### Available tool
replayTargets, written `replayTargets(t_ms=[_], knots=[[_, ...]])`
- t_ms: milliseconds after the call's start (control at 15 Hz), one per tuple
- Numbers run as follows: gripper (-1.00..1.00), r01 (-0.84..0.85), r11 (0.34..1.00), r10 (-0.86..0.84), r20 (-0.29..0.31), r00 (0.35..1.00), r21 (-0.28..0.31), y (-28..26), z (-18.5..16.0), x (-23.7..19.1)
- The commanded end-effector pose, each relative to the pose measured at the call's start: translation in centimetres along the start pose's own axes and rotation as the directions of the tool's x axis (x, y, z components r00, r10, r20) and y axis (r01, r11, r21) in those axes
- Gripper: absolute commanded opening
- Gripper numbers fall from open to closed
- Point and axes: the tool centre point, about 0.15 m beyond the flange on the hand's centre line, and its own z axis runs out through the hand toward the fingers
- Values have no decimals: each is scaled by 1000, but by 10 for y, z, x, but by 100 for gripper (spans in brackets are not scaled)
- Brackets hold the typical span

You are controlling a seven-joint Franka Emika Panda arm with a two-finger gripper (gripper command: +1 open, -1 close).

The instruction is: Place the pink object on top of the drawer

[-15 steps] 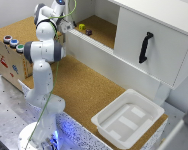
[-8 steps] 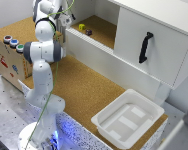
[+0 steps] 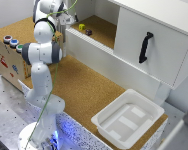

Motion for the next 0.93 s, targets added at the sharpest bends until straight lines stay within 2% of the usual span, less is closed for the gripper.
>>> replayTargets(t_ms=[0,67,200,333,600,867], knots=[[100,-326,919,329,-27,944,-222,46,-1,-54],[100,-392,887,394,-41,918,-246,56,0,-59],[100,-465,813,481,-46,876,-351,73,8,-65],[100,-557,736,574,-83,815,-385,93,21,-66],[100,-680,627,666,-191,721,-379,123,41,-51],[100,-736,554,700,-260,665,-389,155,53,-31]])
